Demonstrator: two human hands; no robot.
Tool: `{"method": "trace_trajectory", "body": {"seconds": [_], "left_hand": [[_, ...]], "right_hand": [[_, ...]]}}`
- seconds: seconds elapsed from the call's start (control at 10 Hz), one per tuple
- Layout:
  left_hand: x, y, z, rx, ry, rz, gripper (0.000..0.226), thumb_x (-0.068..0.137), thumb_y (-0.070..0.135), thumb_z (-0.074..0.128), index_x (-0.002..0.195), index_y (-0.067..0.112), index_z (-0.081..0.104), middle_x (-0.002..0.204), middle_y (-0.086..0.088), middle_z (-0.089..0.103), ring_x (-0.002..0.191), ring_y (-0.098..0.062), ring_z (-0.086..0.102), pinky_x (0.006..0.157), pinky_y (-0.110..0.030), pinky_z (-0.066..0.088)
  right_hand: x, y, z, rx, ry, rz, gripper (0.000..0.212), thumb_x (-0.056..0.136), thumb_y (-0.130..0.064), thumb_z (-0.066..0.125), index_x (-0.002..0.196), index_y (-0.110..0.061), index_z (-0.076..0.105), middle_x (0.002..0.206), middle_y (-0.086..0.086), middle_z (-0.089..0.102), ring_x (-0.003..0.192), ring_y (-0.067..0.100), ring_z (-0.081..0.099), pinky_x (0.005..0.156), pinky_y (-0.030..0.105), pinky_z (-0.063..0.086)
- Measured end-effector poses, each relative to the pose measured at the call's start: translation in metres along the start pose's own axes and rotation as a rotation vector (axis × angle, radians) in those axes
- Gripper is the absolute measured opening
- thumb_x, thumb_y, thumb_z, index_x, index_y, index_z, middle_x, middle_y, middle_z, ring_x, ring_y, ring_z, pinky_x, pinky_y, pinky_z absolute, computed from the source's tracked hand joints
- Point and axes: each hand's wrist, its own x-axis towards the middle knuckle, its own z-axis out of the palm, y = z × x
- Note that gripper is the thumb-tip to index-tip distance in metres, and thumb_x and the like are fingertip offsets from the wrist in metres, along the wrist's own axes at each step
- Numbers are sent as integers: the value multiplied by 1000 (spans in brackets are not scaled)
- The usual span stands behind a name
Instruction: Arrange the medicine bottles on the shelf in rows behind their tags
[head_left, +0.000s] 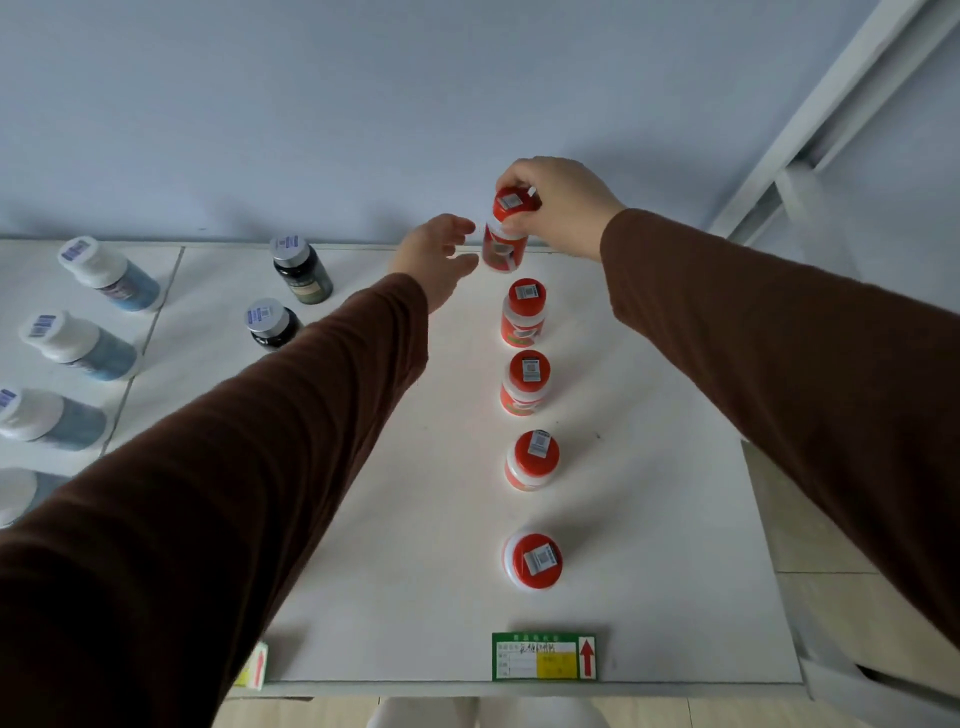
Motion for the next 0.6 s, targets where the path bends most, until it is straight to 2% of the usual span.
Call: {"method": "trace_trajectory", "body": {"seconds": [0.1, 0.2, 0.4, 0.6], "left_hand": [[4, -4, 2, 327, 1, 72, 41, 86, 21, 66, 127, 20, 56, 124, -1, 61, 111, -20, 57, 96, -32, 46], [2, -9, 5, 475, -19, 98, 42, 86, 25, 65, 127, 22, 55, 125, 0, 59, 111, -21, 56, 94, -33, 45], [-9, -15, 12, 533, -30, 102, 43, 85, 26, 67, 127, 21, 56, 125, -2, 60, 114, -23, 54, 98, -36, 45], [-25, -9, 9, 546, -11, 95, 44, 85, 27, 67, 128, 21, 55, 125, -2, 60, 114, -23, 55, 98, -36, 46]], "right_hand": [[2, 13, 7, -53, -11, 11, 38, 89, -26, 68, 125, -18, 57, 126, 3, 61, 112, 22, 57, 95, 31, 44], [3, 23, 15, -76, -25, 10, 37, 90, -24, 67, 125, -18, 57, 125, 4, 60, 113, 23, 57, 94, 31, 43], [2, 34, 29, -117, -32, 13, 40, 94, -24, 63, 132, -17, 53, 133, 6, 57, 120, 25, 55, 102, 33, 44], [-7, 29, 26, -98, 10, 19, 55, 95, -24, 62, 145, -22, 41, 148, 5, 46, 133, 26, 46, 109, 35, 39]]}}
